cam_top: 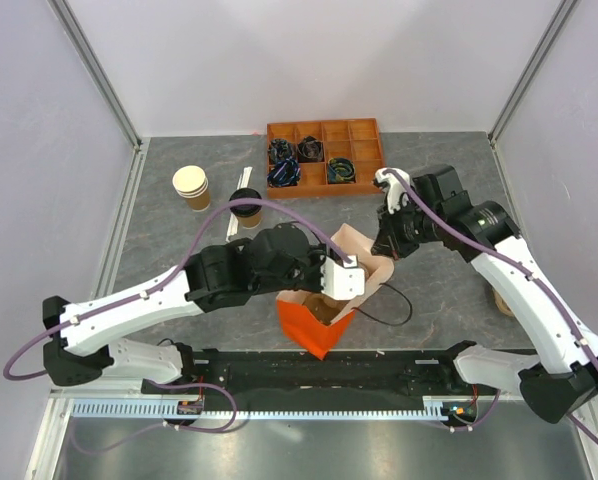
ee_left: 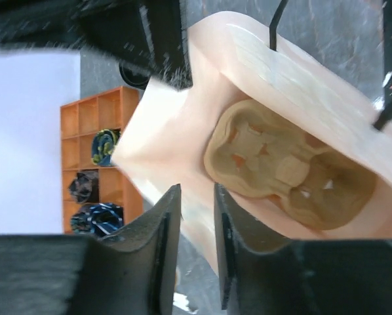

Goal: Pack the takeout coffee

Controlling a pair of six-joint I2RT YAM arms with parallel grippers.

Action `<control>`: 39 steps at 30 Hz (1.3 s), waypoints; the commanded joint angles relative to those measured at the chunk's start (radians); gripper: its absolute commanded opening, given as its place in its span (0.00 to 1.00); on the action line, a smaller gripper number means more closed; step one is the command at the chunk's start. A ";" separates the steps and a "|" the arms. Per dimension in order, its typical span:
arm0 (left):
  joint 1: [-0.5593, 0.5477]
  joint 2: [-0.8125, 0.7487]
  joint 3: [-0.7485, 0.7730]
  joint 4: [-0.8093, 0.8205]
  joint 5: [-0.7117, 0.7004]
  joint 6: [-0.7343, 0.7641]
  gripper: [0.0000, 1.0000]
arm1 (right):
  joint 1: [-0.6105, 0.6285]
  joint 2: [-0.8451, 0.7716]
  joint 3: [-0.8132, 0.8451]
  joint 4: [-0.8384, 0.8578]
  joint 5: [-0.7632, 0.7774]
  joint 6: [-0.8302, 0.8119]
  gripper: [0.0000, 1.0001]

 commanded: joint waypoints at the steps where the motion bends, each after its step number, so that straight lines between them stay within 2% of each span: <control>1: 0.061 -0.072 0.029 0.064 0.089 -0.157 0.42 | -0.023 -0.049 -0.083 -0.006 0.053 0.110 0.04; 4: 0.104 -0.082 0.052 0.064 0.153 -0.205 0.46 | -0.037 -0.054 -0.100 -0.023 0.069 0.089 0.55; 5: 0.110 -0.086 0.053 0.062 0.176 -0.214 0.46 | -0.043 -0.045 -0.088 -0.026 0.071 0.067 0.82; 7: 0.118 -0.106 0.043 0.068 0.193 -0.243 0.47 | -0.044 -0.034 -0.036 -0.026 0.096 0.052 0.87; 13: 0.190 -0.122 0.048 0.102 0.226 -0.383 0.50 | -0.043 0.037 0.121 -0.034 0.031 -0.052 0.85; 15: 0.229 -0.131 0.057 0.111 0.230 -0.414 0.55 | -0.043 0.040 0.135 -0.031 -0.005 -0.109 0.84; 18: 0.312 -0.149 0.059 0.114 0.261 -0.492 0.61 | -0.043 0.029 0.151 -0.031 -0.041 -0.167 0.89; 21: 0.390 -0.171 0.045 0.114 0.284 -0.569 0.63 | -0.043 -0.006 0.178 -0.007 -0.145 -0.226 0.85; 24: 0.423 -0.186 0.028 0.120 0.316 -0.610 0.63 | -0.044 -0.037 0.207 0.041 -0.211 -0.227 0.75; 28: 0.426 -0.208 0.011 0.125 0.333 -0.610 0.66 | -0.028 -0.003 0.274 0.040 -0.257 -0.201 0.53; 29: 0.426 -0.211 0.007 0.128 0.334 -0.604 0.69 | -0.018 0.001 0.285 0.038 -0.259 -0.198 0.48; 30: 0.426 -0.212 0.003 0.128 0.336 -0.598 0.71 | -0.008 0.006 0.288 0.038 -0.250 -0.198 0.42; 32: 0.426 -0.218 -0.006 0.133 0.331 -0.598 0.75 | 0.038 0.014 0.282 0.044 -0.233 -0.195 0.36; 37: 0.432 -0.221 -0.012 0.146 0.252 -0.607 0.80 | 0.221 0.064 0.256 0.049 -0.060 -0.186 0.13; 39: 0.446 -0.221 -0.001 0.148 0.244 -0.610 0.82 | 0.247 0.067 0.210 0.069 -0.021 -0.178 0.08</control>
